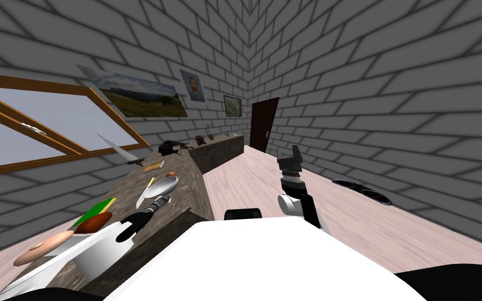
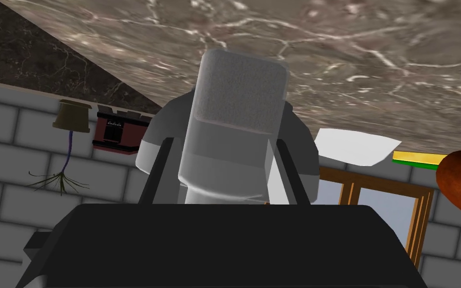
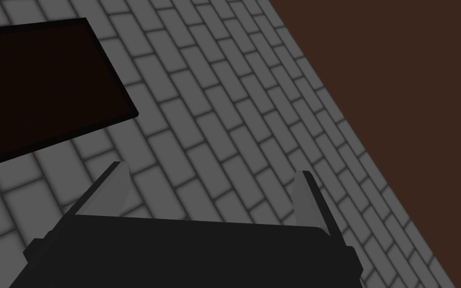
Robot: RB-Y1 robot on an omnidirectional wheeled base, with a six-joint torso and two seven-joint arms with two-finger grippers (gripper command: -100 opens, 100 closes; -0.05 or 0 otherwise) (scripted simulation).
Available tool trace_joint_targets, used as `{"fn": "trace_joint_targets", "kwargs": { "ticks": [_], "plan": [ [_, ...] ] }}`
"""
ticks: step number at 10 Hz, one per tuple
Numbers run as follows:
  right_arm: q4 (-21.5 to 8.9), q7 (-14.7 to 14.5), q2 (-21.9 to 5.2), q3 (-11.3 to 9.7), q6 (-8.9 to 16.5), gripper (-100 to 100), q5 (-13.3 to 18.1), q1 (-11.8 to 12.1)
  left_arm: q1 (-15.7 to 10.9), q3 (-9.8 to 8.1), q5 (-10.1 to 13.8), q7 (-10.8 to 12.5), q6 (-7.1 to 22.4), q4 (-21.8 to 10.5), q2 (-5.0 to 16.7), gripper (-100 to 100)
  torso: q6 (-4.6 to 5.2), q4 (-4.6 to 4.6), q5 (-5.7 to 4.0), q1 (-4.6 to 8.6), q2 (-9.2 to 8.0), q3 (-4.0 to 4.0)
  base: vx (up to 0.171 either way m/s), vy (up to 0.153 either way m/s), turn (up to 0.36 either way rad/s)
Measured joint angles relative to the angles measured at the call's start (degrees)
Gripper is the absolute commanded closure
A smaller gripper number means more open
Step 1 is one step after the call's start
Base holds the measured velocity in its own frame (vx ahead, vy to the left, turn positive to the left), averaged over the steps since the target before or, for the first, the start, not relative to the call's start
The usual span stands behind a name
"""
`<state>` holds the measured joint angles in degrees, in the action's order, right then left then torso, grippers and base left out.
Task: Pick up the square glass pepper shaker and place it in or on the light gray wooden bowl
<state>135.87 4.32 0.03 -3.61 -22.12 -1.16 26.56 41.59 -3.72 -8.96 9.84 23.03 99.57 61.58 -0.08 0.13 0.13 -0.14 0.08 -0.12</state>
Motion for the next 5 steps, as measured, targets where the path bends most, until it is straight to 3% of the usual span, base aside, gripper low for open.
{"fn": "trace_joint_targets", "kwargs": {
  "ticks": [1, 2, 3, 5],
  "plan": [
    [0.0, 0.0, 0.0, 0.0, 0.0, 0, 0.0, 0.0, 0.03, 0.01, 0.0, -0.01, 0.04, -0.03, 0.0, 100, 0.02, -0.01, 0.01, -0.03, 0.01, 0.0, 0.0, 0.0, 0.0],
    [0.0, 0.0, 0.0, 0.0, 0.0, 0, 0.0, 0.0, 0.05, 0.02, 0.0, -0.01, 0.08, -0.05, -0.01, 0, 0.04, -0.03, 0.02, -0.04, 0.01, 0.01, 0.0, 0.0, 0.0],
    [0.0, 0.0, 0.0, 0.0, 0.0, 0, 0.0, 0.0, 0.06, 0.02, 0.0, -0.01, 0.09, -0.06, -0.01, 100, 0.04, -0.03, 0.02, -0.04, 0.0, 0.01, 0.041, -0.006, 0.203],
    [0.0, 0.0, 0.0, 0.0, 0.0, 0, 0.0, 0.01, 1.24, -0.13, -0.19, 0.13, -0.03, 1.65, 0.86, 100, -0.02, -0.01, 0.01, 0.01, 0.14, -0.06, 0.065, -0.012, 0.179]
  ]
}}
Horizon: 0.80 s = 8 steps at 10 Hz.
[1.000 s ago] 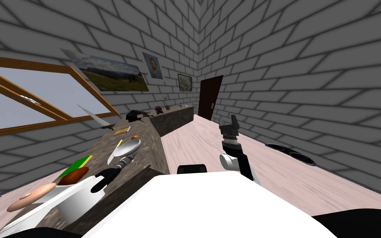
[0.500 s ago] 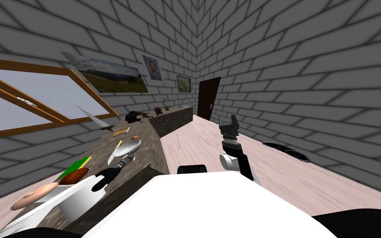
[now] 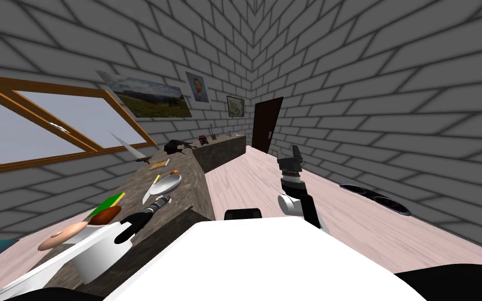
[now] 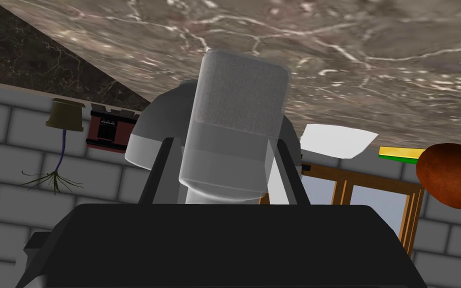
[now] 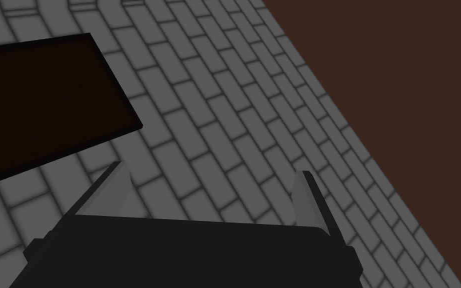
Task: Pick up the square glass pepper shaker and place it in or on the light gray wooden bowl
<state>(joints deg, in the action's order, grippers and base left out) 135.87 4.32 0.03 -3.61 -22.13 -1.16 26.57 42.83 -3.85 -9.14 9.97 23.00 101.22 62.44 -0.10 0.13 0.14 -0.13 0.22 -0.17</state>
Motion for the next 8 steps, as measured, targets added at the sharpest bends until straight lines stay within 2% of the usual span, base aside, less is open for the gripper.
{"fn": "trace_joint_targets", "kwargs": {
  "ticks": [2, 3, 4, 6, 8],
  "plan": [
    [0.0, 0.0, 0.0, 0.0, 0.0, 0, 0.0, 0.0, 1.71, -0.49, -0.93, 0.2, -0.08, 2.38, 0.14, 100, 0.01, 0.0, -0.01, 0.03, 0.02, -0.01, 0.041, -0.014, 0.122],
    [0.0, 0.0, 0.0, 0.0, 0.0, 0, 0.0, -0.01, 1.86, -0.53, -0.96, 0.24, -0.11, 2.55, 0.16, 0, 0.09, -0.02, 0.02, -0.01, -0.05, 0.02, 0.0, 0.0, 0.0],
    [0.0, 0.0, 0.0, 0.0, 0.0, 0, 0.0, -0.01, 1.84, -0.53, -0.96, 0.24, -0.11, 2.53, 0.15, 100, 0.09, -0.03, 0.02, -0.05, -0.1, 0.06, -0.047, -0.109, -0.027],
    [0.0, 0.0, 0.02, -0.02, 0.0, 0, 0.0, -0.02, 1.8, -1.21, -1.14, 1.42, 1.38, 1.78, 0.3, 100, -0.02, -0.09, -0.07, 0.53, -0.48, 0.27, -0.098, -0.176, -0.007],
    [-0.01, 0.0, 0.02, -0.03, 0.0, 0, 0.0, -0.03, 2.23, -2.4, -1.13, 3.21, 3.63, 1.02, 0.5, 100, -0.09, -0.13, -0.14, 0.9, -0.6, 0.34, -0.076, -0.254, -0.017]
  ]
}}
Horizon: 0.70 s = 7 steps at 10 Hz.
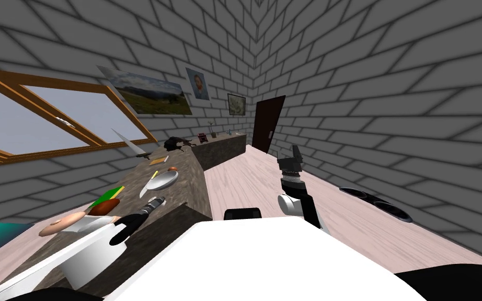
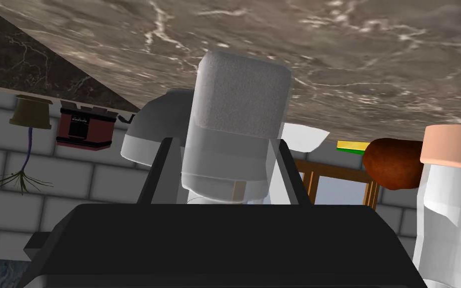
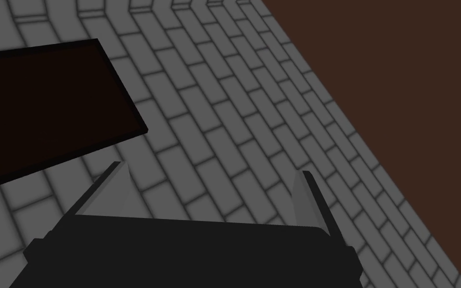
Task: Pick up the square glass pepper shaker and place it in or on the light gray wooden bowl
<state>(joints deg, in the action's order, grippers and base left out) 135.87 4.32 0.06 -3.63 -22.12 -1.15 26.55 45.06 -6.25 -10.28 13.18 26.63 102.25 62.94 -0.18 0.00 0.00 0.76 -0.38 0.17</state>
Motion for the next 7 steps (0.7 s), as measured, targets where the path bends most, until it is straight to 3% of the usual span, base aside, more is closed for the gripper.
{"fn": "trace_joint_targets", "kwargs": {
  "ticks": [4, 7],
  "plan": [
    [0.0, 0.0, 0.0, 0.0, 0.0, 0, 0.0, 0.01, -1.17, -1.6, 1.22, 3.57, 3.8, -3.66, 1.51, 100, -0.05, -0.02, -0.03, -0.09, 0.2, -0.08, -0.041, -0.204, -0.026],
    [0.0, 0.0, -0.02, 0.02, 0.0, 0, 0.0, 0.01, -1.7, -2.8, 2.71, 5.58, 6.46, -5.21, 3.14, 100, -0.01, -0.04, 0.09, -0.68, 0.31, -0.12, -0.001, -0.066, -0.031]
  ]
}}
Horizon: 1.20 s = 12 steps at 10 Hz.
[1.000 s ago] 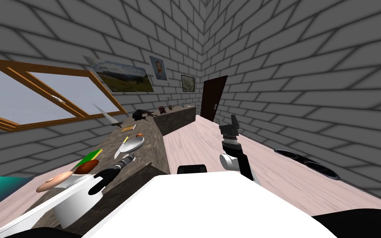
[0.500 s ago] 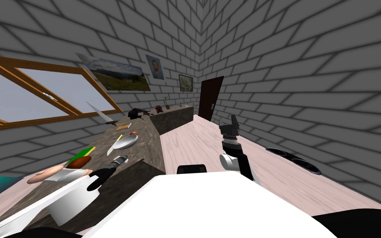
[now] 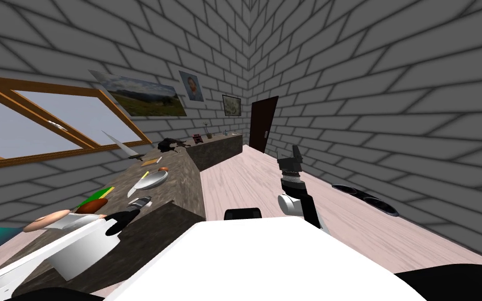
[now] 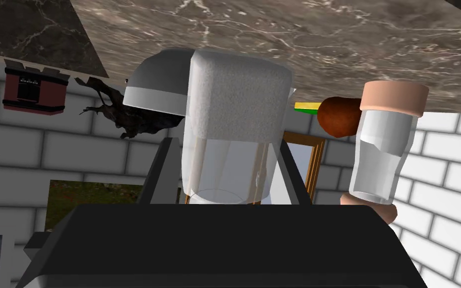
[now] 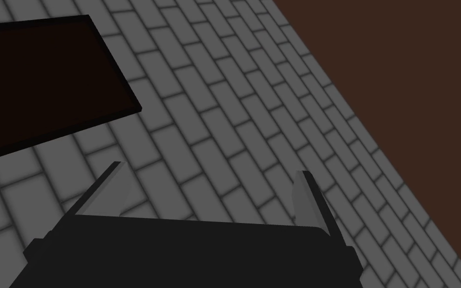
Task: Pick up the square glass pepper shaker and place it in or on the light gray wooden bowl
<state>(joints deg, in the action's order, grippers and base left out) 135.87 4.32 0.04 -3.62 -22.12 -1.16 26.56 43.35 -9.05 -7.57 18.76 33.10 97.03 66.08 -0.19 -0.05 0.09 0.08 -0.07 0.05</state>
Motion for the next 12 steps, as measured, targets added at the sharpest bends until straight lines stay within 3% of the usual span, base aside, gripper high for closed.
{"fn": "trace_joint_targets", "kwargs": {
  "ticks": [4, 11, 12],
  "plan": [
    [0.0, 0.0, -0.03, 0.03, 0.0, 0, 0.0, 0.01, -0.81, -3.76, 4.64, 1.49, 3.06, -1.77, 2.77, 100, 0.1, 0.03, 0.26, -1.21, 0.41, -0.21, 0.072, 0.161, -0.105],
    [0.0, 0.0, -0.03, 0.02, 0.0, 0, 0.0, 0.01, -2.3, -9.01, 12.98, 0.69, 6.46, -0.42, 5.6, 100, 0.12, 0.02, 0.3, -1.09, 0.33, -0.17, 0.038, 0.169, -0.096],
    [0.0, 0.0, -0.02, 0.02, 0.0, 0, 0.0, 0.01, -2.39, -9.14, 13.09, 0.67, 6.49, -0.43, 5.67, -100, 0.06, 0.02, 0.29, -0.77, 0.22, -0.12, 0.006, 0.016, -0.001]
  ]
}}
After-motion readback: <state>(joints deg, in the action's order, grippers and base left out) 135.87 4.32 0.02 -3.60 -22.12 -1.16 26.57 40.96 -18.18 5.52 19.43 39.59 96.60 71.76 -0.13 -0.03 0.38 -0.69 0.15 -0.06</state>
